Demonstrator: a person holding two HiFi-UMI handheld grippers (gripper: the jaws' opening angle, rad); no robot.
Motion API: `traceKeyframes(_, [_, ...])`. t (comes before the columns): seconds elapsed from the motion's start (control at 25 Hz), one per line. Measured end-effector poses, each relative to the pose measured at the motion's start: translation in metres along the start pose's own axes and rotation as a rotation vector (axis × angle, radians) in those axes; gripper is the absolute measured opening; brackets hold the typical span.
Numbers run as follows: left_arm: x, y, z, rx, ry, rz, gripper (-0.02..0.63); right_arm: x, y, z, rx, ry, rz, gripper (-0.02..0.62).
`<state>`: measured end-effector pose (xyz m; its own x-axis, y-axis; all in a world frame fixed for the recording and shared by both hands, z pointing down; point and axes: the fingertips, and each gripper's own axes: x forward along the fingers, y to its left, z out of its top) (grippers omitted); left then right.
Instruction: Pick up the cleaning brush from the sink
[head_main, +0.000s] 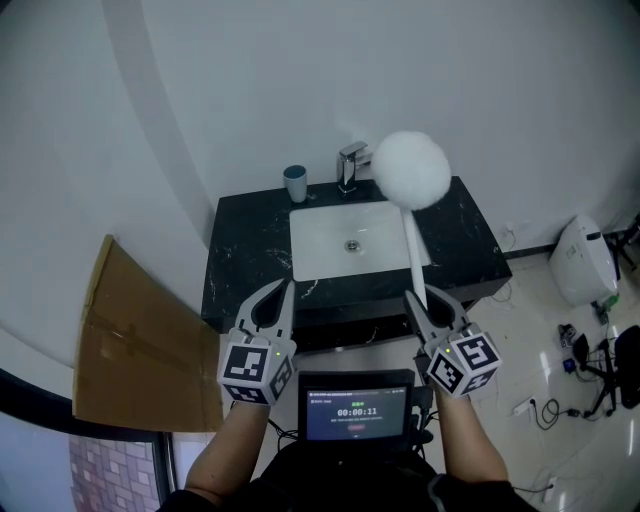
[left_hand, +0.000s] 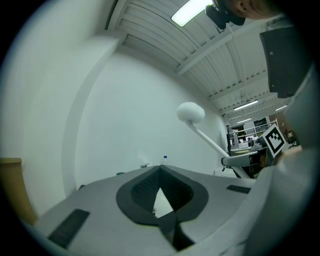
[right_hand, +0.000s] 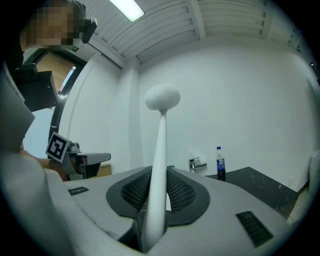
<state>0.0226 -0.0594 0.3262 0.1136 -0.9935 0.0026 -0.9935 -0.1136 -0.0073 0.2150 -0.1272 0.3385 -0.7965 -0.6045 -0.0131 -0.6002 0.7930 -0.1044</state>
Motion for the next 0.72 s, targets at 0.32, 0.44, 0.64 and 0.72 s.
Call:
traceKeyframes(0.32, [-0.001,0.001,0.003,-0.004,-0.018,0.004,0.002,-0.002,-0.001,0.001,-0.005,0.000,-0.006,0.052])
traceKeyframes(0.44, [-0.004,0.005,0.002,-0.014,-0.019,0.015,0.002,-0.002,0.001,0.000,-0.004,0.001,-0.006,0.053])
traceKeyframes(0.64, [-0.005,0.011,-0.002,-0.029,-0.014,0.015,0.002,0.002,0.005,-0.002,-0.012,0.002,-0.005,0.052])
traceKeyframes(0.72, [-0.005,0.011,-0.002,-0.030,-0.014,0.012,0.002,0.003,0.005,-0.002,-0.015,0.002,-0.006,0.053])
